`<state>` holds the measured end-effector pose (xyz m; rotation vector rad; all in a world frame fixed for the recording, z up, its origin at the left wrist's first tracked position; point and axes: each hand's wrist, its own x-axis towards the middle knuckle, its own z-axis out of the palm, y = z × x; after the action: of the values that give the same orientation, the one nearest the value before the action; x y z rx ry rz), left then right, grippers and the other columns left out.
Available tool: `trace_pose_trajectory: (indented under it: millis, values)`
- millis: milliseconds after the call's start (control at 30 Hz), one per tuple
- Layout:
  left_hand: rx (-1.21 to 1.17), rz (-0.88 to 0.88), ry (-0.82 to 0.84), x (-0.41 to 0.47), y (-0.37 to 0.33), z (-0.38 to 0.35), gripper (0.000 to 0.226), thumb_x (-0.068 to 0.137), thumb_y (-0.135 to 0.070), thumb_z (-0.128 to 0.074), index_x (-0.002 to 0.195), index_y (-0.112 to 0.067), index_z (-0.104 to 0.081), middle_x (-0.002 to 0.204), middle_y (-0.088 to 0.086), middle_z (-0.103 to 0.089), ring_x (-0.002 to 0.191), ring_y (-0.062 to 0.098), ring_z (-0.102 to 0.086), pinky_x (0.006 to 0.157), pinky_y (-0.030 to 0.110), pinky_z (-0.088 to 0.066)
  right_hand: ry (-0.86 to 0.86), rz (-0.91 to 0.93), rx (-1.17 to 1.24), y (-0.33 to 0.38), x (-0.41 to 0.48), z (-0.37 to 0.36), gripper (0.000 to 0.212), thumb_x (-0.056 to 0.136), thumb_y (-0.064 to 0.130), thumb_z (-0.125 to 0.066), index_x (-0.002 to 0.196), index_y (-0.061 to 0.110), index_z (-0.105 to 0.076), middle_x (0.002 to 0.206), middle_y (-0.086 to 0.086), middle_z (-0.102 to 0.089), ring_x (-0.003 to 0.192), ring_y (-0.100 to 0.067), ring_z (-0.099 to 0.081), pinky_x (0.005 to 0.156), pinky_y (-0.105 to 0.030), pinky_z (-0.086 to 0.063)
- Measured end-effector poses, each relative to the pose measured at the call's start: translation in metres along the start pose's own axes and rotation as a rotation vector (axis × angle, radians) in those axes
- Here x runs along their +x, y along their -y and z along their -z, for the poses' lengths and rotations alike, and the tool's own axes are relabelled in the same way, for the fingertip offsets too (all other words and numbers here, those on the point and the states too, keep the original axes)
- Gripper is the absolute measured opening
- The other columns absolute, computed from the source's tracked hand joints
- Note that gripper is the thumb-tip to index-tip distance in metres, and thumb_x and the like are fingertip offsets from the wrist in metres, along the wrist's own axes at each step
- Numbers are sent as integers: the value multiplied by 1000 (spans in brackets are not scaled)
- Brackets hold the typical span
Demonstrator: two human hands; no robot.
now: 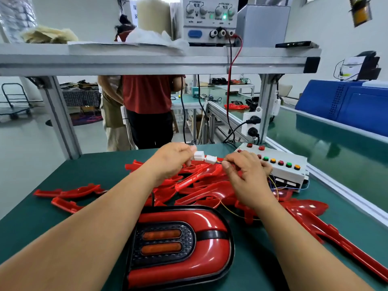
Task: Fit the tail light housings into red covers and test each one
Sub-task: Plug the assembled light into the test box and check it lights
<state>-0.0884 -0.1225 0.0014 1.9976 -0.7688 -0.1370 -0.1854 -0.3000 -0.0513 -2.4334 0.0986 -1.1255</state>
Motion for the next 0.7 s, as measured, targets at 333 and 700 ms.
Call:
trace_pose_trajectory:
  millis: [333,700]
  values:
    - [103,-106,-26,1,-4,-5,34,98,-32,-55,90,-4,-73,67,0,-61,39,1,-37,44,17,-37,-55,-22,-46,-7,0,3,23,90,45,-46,85,34,-65,84,9,-54,92,-11,-45,76,-26,-10]
    - [6,36,25,1,-3,-1,19,95,-25,-62,84,-14,-72,74,-1,-66,53,2,-51,58,21,-41,-52,-38,-16,-4,-4,5,19,90,45,-46,82,38,-62,86,10,-53,91,-10,-43,79,-27,-11]
